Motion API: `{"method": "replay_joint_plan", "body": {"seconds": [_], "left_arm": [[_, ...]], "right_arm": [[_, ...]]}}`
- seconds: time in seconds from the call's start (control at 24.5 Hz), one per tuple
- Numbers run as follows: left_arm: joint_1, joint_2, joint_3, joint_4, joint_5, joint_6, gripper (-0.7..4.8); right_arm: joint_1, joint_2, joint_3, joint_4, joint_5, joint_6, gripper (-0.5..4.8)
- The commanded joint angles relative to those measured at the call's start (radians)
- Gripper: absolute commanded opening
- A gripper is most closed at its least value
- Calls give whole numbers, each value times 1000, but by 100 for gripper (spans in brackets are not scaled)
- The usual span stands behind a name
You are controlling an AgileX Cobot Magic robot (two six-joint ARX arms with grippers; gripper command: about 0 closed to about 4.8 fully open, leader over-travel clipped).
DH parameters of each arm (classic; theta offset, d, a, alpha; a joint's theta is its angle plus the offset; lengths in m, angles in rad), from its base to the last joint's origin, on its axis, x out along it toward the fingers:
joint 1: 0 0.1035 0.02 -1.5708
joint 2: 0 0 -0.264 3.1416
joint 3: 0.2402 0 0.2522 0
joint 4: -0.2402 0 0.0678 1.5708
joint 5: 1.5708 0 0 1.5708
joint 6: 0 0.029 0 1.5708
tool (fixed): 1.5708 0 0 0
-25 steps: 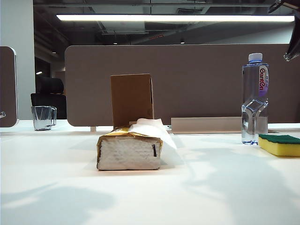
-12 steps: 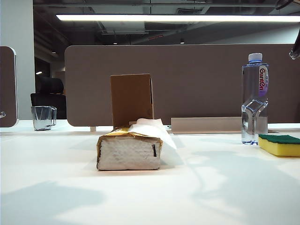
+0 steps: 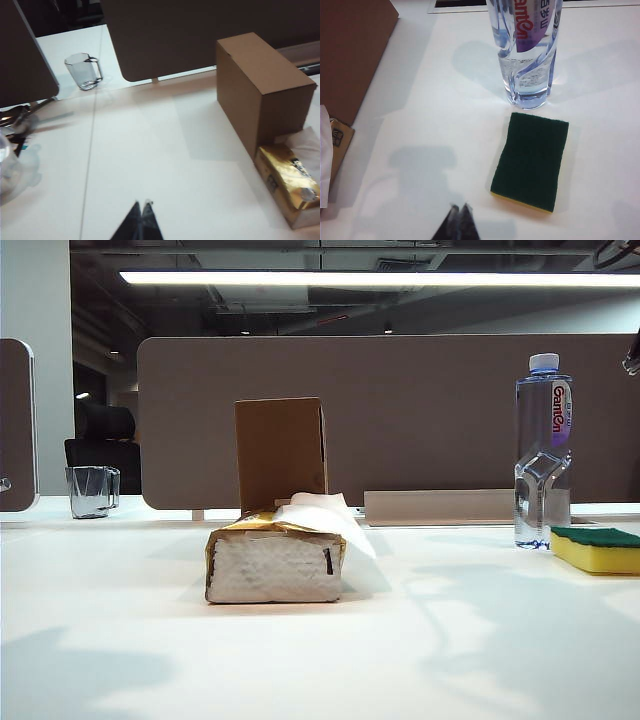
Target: Move the sponge from left to right to wipe the table, avoiding obstacles on the table, and finally reaching the bottle of mineral water.
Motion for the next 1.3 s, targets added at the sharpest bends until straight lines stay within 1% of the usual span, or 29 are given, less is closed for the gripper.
{"method": "replay_joint_plan", "body": {"seconds": [0.04,0.2,0.33,0.37,0.53,0.65,1.22,1.3], "left_arm": [[1,-13,6,-6,-42,5,-6],[1,-18,8,-9,-63,23,-6],[1,-18,8,-10,-65,23,-6],[1,-18,8,-11,-80,22,-6],[1,-18,9,-15,-77,19,-6],[1,-18,9,-16,-70,-5,-6],[1,-18,9,-42,-63,7,-6],[1,-18,9,-51,-75,-5,-6]], "right_arm": [[-1,-18,-4,17,-1,-8,-7],[-2,-32,-5,17,1,-8,-7],[-2,-37,-6,17,0,-9,-7],[-2,-37,-6,17,0,-10,-7],[-2,-37,-6,17,-6,-11,-7],[-2,-37,-6,17,-7,-11,-7],[-2,-37,-6,26,-28,-11,-7],[-2,-37,-6,23,-28,-11,-7]]}}
